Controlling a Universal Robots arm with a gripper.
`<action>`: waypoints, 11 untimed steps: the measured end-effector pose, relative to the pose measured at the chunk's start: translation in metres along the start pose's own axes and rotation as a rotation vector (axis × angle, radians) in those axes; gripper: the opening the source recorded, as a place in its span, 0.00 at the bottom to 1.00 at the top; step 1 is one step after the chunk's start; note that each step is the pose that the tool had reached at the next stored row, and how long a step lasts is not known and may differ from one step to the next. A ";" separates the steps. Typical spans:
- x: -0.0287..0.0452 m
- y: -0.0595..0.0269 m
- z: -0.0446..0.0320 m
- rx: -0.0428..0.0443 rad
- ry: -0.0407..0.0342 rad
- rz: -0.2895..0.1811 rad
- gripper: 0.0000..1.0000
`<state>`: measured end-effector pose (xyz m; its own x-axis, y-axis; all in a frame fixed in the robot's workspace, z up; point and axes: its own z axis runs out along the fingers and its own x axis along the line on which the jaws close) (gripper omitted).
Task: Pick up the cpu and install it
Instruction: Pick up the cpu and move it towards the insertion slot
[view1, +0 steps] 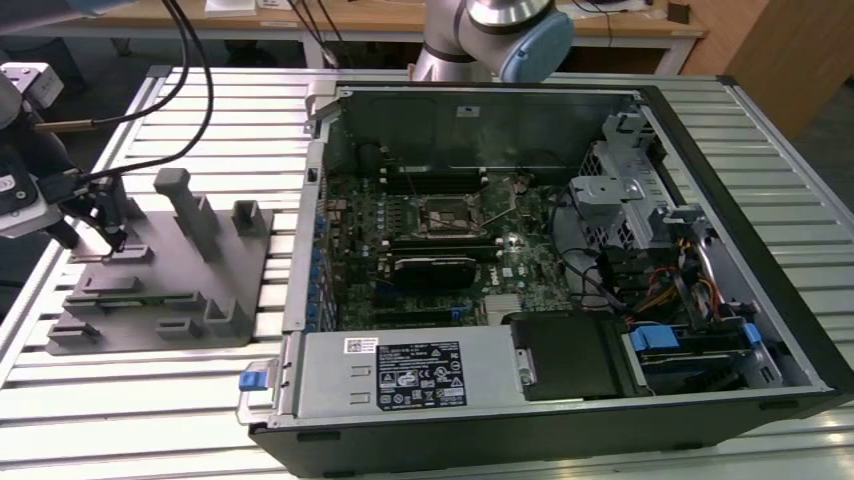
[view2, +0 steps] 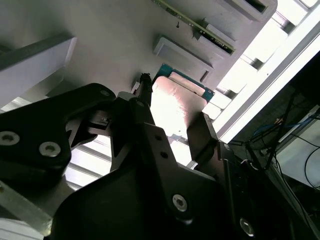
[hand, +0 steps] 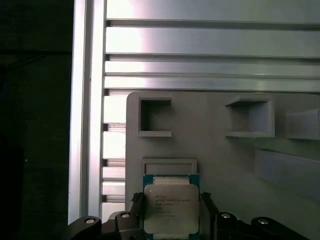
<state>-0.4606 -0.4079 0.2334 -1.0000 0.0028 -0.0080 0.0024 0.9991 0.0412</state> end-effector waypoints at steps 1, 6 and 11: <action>0.0000 0.0002 -0.0011 -0.0001 -0.0001 0.000 0.53; 0.0000 0.0011 -0.0078 0.0003 0.0000 0.000 0.53; 0.0000 0.0016 -0.0130 0.0003 0.0000 0.000 0.53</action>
<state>-0.4607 -0.4068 0.2465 -1.0000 0.0027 -0.0079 0.0024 0.9992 0.0409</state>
